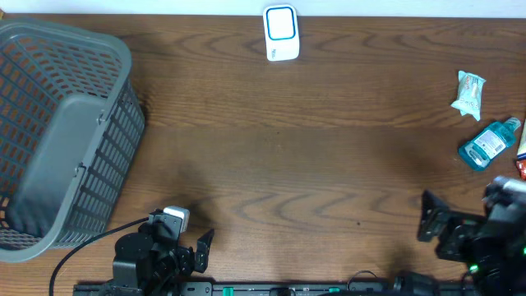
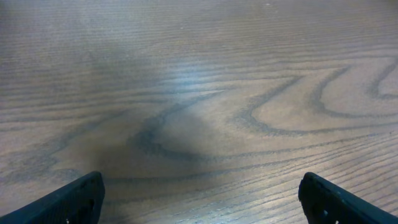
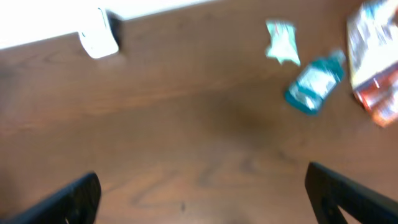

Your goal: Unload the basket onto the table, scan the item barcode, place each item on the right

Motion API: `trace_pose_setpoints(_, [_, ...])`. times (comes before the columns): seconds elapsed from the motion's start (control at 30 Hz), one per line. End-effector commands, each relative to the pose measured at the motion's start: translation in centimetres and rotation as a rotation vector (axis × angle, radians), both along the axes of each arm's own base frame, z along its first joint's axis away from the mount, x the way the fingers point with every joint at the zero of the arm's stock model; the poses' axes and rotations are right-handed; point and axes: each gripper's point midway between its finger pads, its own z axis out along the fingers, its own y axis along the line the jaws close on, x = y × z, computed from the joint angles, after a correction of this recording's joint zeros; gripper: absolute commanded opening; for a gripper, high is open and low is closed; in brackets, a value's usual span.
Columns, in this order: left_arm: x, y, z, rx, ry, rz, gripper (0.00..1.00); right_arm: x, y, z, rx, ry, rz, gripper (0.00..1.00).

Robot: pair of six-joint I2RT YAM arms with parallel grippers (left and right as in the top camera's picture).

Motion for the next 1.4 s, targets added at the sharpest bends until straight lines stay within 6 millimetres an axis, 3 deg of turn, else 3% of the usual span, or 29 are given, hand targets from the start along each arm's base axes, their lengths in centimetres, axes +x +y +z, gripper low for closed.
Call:
trace_pose_setpoints(0.0, [-0.2, -0.1, -0.1, -0.003, 0.008, -0.003, 0.99, 0.0, 0.8, -3.2, 0.069, -0.066, 0.003, 0.99])
trace_pose_setpoints(0.1, [-0.2, -0.1, -0.1, -0.003, 0.008, -0.003, 0.99, 1.0, 1.6, -5.6, 0.081, -0.179, 0.048, 0.99])
trace_pose_setpoints(0.63, [-0.2, -0.1, -0.1, -0.003, 0.008, -0.003, 0.99, 7.9, 1.6, -10.1, 0.026, -0.535, 0.118, 0.99])
trace_pose_setpoints(0.83, [-0.2, -0.1, -0.1, -0.003, 0.008, -0.003, 0.99, 9.0, 1.5, -11.5, 0.018, -0.584, 0.12, 0.99])
trace_pose_setpoints(1.03, [-0.2, -0.1, -0.1, -0.003, 0.008, -0.003, 0.99, 9.5, 1.4, -14.8, 0.027, -0.528, 0.118, 0.99])
trace_pose_setpoints(1.37, [-0.2, -0.1, -0.1, -0.003, 0.008, -0.003, 0.99, 9.5, 1.4, -14.8, -0.002, -0.532, 0.128, 0.99])
